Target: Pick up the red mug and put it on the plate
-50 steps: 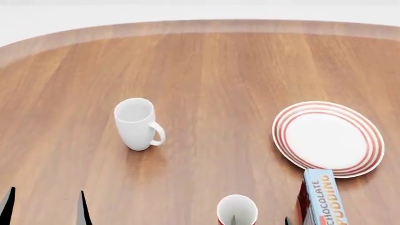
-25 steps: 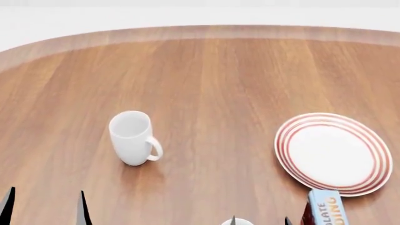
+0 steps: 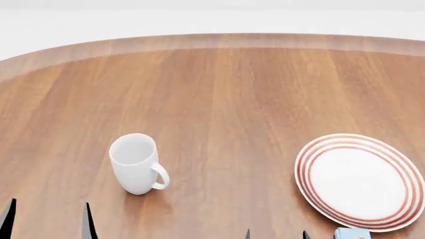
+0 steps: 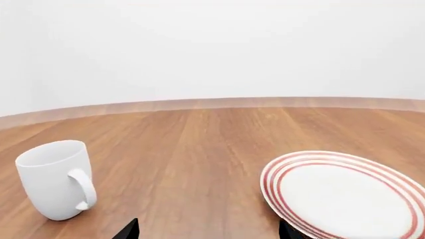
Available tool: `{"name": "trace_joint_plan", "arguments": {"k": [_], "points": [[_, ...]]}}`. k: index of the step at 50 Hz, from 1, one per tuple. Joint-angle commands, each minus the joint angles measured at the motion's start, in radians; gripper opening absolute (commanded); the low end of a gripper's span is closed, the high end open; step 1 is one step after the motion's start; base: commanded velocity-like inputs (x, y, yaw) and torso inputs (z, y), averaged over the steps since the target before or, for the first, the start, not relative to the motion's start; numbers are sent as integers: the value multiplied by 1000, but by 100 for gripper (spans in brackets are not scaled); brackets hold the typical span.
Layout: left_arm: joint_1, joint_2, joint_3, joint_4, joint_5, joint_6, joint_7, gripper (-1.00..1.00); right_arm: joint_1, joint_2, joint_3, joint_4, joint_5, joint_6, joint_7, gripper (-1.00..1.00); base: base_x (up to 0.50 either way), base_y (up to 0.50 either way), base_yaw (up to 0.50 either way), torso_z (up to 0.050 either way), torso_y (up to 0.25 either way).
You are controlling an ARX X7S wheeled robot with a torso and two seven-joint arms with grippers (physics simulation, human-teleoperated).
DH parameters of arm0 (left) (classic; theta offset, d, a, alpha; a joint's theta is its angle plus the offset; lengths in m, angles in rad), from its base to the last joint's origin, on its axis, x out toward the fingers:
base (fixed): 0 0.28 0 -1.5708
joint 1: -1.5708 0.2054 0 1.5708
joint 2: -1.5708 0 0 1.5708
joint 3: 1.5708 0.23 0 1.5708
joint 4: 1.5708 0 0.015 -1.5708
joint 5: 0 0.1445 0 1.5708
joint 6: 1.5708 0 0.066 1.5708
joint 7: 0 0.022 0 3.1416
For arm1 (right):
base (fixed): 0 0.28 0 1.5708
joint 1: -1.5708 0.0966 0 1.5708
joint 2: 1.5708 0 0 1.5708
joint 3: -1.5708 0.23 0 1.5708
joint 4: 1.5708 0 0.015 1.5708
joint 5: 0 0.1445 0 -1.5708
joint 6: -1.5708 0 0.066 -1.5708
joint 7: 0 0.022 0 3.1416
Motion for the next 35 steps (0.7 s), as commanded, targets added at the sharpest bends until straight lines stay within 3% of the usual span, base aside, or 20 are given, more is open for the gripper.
{"name": "trace_joint_plan", "arguments": {"k": [1, 35], "points": [[-1, -2, 4, 0, -1, 0, -5, 100, 1, 3, -4, 1, 2, -1, 5, 100, 164, 0, 0, 0, 0], [-3, -10, 17, 2, -5, -5, -15, 100, 5, 14, -18, -4, 22, 17, 10, 100, 160, 0, 0, 0, 0]]}}
